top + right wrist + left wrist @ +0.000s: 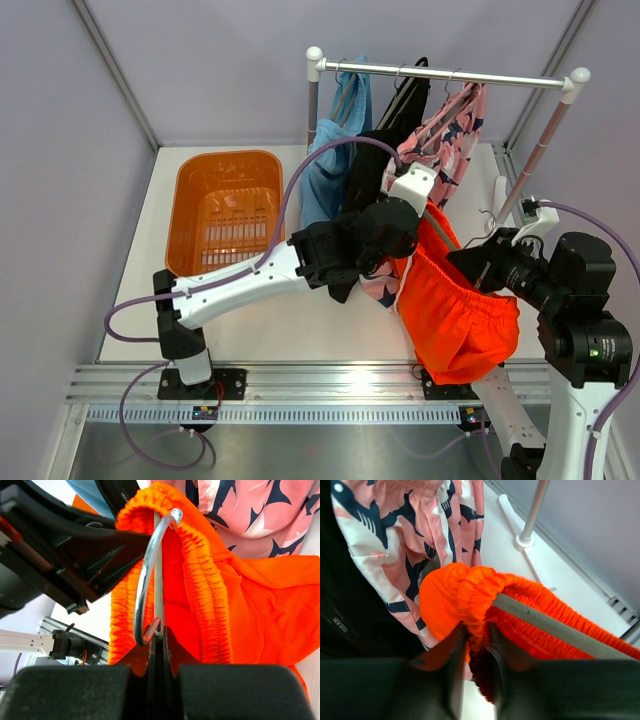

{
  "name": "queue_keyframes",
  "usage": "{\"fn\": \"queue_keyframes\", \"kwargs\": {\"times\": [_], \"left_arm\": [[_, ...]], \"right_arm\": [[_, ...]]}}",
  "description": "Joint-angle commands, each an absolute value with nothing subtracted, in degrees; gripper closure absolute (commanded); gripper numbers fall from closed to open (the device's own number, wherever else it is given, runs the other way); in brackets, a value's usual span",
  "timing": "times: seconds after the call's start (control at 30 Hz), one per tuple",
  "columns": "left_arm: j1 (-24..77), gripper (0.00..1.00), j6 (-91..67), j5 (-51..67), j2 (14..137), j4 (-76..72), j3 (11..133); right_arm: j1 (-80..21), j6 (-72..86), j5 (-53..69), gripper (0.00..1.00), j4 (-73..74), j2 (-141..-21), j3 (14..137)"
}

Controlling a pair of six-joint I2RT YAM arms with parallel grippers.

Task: Remove the shorts from the hanger

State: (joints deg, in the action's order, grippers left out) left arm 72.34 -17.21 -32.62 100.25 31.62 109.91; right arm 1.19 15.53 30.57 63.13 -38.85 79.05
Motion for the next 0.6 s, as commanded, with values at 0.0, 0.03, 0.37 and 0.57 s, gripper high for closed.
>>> {"fn": "queue_keyframes", "kwargs": {"times": [0.0, 0.03, 0.37, 0.57], "left_arm": [[71.7, 0.96, -17.4, -36.8, 100.9, 30.8, 113.0], [71.2, 1.0, -17.5, -37.1, 101.3, 30.9, 113.4], [62.2, 1.0, -17.7, -35.4, 104.7, 31.6, 119.2], [60.6, 1.0, -15.5, -31.5, 107.6, 32.6, 122.6]], "right_arm": [[1.4, 15.1, 31.8, 1.0, 61.3, -38.1, 82.0], [1.4, 15.1, 31.9, 1.0, 61.3, -37.8, 82.0], [1.4, 14.9, 36.3, 1.0, 61.9, -35.4, 82.0], [1.4, 15.1, 35.4, 1.0, 61.7, -33.6, 83.3]]}}
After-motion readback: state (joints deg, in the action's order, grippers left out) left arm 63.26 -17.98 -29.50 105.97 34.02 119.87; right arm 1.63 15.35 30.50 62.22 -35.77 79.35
